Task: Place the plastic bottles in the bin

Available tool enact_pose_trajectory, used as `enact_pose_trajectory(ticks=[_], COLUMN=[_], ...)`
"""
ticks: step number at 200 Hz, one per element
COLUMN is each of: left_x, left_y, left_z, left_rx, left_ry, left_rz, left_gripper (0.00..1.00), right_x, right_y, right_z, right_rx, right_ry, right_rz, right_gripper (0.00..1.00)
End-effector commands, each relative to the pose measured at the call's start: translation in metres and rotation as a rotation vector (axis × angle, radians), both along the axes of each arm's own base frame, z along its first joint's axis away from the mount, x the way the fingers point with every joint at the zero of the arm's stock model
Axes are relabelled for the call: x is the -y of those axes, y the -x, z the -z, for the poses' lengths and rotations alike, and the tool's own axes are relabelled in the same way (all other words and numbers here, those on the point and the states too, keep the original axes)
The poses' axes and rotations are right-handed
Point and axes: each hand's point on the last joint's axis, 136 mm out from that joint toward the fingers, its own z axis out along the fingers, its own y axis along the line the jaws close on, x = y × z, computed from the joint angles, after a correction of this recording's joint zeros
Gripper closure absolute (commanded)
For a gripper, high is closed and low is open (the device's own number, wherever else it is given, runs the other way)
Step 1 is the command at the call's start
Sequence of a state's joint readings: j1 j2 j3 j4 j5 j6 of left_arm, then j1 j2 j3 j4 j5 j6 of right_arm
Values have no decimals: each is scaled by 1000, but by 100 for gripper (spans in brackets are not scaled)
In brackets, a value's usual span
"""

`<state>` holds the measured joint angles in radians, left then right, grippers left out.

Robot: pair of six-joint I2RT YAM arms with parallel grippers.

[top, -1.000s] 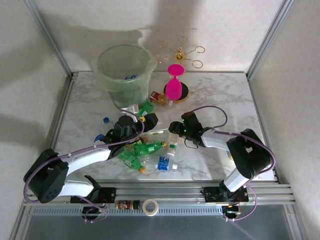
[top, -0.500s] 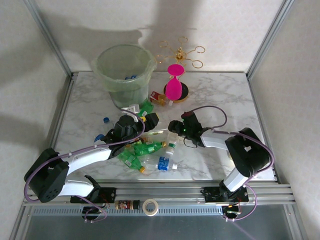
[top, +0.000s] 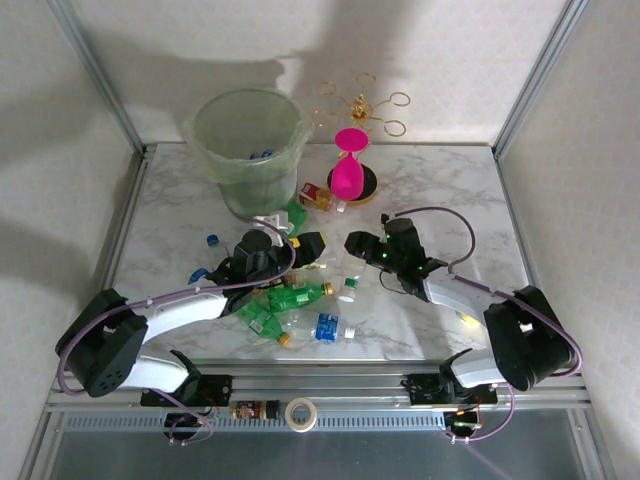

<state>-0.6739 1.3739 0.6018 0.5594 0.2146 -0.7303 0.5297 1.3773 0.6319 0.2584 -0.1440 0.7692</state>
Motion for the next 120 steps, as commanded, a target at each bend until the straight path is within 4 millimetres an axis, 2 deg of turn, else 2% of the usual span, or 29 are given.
enact_pose_trajectory(ticks=[1,27,58,88,120], left_x=[24,39,62,80,90], left_y=[19,26,30,35,37], left_z=[4,9,10,16,17], left_rx=[-18,-45,-55,-83,-98], left_ry=[45,74,99,106,142], left_rz=[150,212,290,353,382], left_gripper=[10,10,10,11,11], right_x=[-8,-11,-15,-16,-16], right_y=[-4,-2,1,4,8], right_z=[-37,-52,-61,-64,-67], right_rx=[102,147,171,182,195], right_ry=[-48,-82,-114,-138,-159], right_rz=[-50,-70,-91,-103,-110], right_gripper=[51,51,51,52,52])
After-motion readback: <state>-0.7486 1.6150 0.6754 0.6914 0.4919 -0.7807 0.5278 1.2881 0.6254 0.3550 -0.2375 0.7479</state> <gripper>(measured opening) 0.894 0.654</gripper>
